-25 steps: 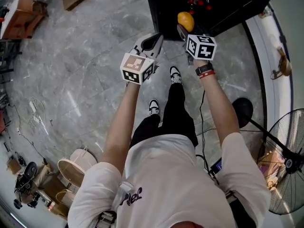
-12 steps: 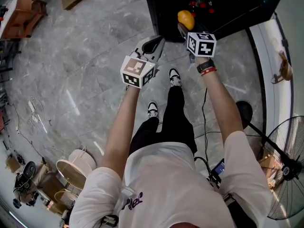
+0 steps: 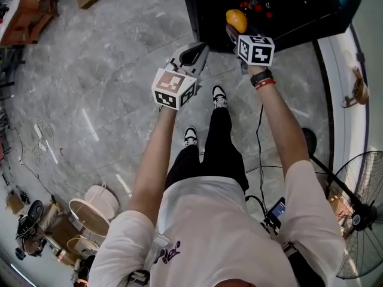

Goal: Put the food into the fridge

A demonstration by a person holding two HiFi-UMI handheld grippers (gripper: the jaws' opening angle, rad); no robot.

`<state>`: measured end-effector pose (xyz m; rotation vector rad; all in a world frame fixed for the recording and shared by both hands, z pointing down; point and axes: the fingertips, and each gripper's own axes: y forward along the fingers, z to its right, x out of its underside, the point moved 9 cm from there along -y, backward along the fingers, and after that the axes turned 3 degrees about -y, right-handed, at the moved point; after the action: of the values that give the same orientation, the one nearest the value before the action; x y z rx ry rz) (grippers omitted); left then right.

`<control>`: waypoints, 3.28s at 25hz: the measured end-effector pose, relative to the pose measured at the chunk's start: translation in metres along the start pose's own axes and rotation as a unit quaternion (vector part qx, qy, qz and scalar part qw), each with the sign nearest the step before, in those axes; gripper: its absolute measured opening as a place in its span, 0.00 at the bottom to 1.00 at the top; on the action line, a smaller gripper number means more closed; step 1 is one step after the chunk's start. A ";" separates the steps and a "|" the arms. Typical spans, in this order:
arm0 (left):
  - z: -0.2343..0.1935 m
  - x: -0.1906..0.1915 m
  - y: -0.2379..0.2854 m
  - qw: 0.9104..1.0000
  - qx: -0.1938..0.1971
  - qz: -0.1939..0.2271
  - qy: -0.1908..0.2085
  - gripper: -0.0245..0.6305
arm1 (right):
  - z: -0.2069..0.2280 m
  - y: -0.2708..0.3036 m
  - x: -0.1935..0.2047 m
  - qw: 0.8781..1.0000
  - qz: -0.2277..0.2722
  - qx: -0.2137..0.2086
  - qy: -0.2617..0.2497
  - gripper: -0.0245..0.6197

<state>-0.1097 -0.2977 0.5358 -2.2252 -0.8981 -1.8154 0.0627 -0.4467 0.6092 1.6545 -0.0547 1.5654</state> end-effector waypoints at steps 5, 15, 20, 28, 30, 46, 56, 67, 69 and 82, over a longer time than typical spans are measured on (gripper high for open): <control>-0.005 0.000 0.005 1.000 0.002 0.015 0.007 0.07 | 0.003 0.012 -0.002 1.000 0.001 0.001 -0.019 0.53; -0.018 0.013 0.023 1.000 0.012 0.021 0.012 0.07 | 0.020 0.052 0.000 0.999 -0.005 0.007 -0.049 0.53; -0.029 0.017 0.033 1.000 0.013 0.023 0.011 0.07 | 0.028 0.069 -0.001 0.998 -0.008 0.013 -0.058 0.53; -0.046 0.019 0.048 1.000 0.012 0.016 0.014 0.07 | 0.040 0.097 -0.008 0.997 -0.017 0.013 -0.071 0.53; -0.050 0.018 0.051 1.000 0.010 0.020 0.011 0.07 | 0.043 0.104 -0.011 0.997 -0.017 0.011 -0.074 0.53; -0.064 0.023 0.072 1.000 0.008 0.022 0.014 0.07 | 0.059 0.148 -0.015 0.995 -0.026 0.006 -0.097 0.53; -0.070 0.021 0.071 1.000 0.006 0.024 0.013 0.07 | 0.057 0.158 -0.021 0.994 -0.020 0.011 -0.112 0.53; -0.072 0.022 0.062 1.000 0.001 0.025 0.011 0.07 | 0.053 0.153 -0.018 0.994 -0.028 -0.001 -0.108 0.61; -0.069 0.021 0.060 1.000 0.000 0.027 0.011 0.07 | 0.052 0.148 -0.019 0.994 -0.026 -0.002 -0.106 0.62; -0.040 0.003 0.023 0.999 -0.011 0.036 0.007 0.07 | 0.037 0.081 -0.024 0.995 -0.020 0.013 -0.098 0.62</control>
<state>-0.1313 -0.3339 0.5558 -2.2239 -0.7898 -1.8157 0.0423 -0.5324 0.6360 1.8145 -0.1024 1.3755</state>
